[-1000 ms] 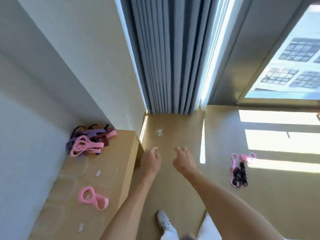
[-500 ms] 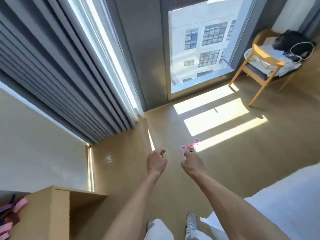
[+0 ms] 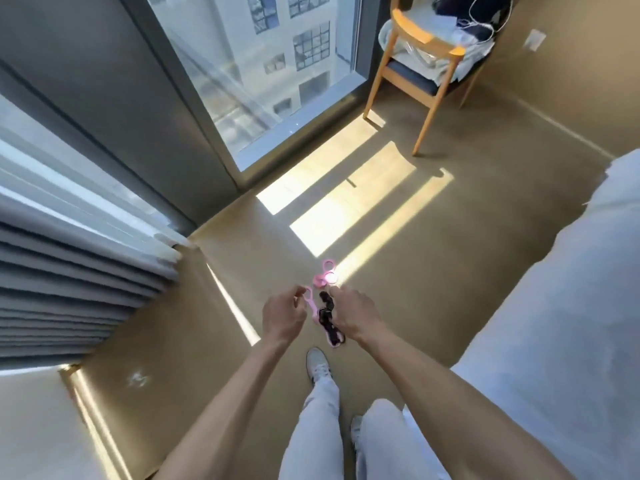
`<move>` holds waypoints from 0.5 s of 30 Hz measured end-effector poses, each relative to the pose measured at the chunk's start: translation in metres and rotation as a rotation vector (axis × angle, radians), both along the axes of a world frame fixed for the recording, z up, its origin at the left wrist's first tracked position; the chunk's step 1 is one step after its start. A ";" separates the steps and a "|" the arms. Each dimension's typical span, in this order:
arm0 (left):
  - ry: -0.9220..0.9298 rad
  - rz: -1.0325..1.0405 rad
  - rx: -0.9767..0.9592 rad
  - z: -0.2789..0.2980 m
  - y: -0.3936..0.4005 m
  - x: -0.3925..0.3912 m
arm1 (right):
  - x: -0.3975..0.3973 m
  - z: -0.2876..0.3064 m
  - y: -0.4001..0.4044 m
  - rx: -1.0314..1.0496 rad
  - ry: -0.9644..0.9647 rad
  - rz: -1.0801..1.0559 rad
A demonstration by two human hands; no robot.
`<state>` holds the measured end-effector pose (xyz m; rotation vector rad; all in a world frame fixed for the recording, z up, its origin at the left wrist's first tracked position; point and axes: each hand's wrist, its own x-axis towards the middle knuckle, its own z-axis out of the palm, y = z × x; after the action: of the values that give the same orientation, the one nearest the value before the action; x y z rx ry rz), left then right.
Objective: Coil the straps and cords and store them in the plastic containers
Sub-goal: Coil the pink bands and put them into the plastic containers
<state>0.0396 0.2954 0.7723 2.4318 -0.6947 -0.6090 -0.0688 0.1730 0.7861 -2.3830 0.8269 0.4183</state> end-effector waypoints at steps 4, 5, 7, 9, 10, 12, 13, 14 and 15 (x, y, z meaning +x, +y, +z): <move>0.024 -0.046 0.033 -0.069 -0.045 0.051 | 0.046 -0.063 -0.046 0.042 0.052 0.020; 0.020 -0.038 0.043 -0.086 -0.052 0.060 | 0.056 -0.079 -0.054 0.056 0.069 0.025; 0.019 -0.020 0.060 -0.126 -0.067 0.077 | 0.074 -0.118 -0.071 0.082 0.102 0.043; 0.031 -0.017 0.067 -0.177 -0.081 0.089 | 0.089 -0.171 -0.087 0.104 0.143 0.048; 0.039 -0.020 0.078 -0.205 -0.088 0.092 | 0.094 -0.200 -0.094 0.109 0.177 0.053; 0.058 -0.018 0.116 -0.267 -0.099 0.095 | 0.104 -0.265 -0.107 0.131 0.239 0.072; 0.075 -0.019 0.135 -0.298 -0.104 0.096 | 0.110 -0.298 -0.113 0.139 0.258 0.075; 0.097 -0.019 0.155 -0.330 -0.110 0.097 | 0.115 -0.332 -0.118 0.142 0.278 0.082; 0.116 -0.021 0.176 -0.364 -0.114 0.097 | 0.121 -0.367 -0.123 0.144 0.293 0.099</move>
<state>0.1365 0.1812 0.4085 2.5278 -0.6441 -0.8446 0.0526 0.0499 0.4196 -2.2650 0.7768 0.8536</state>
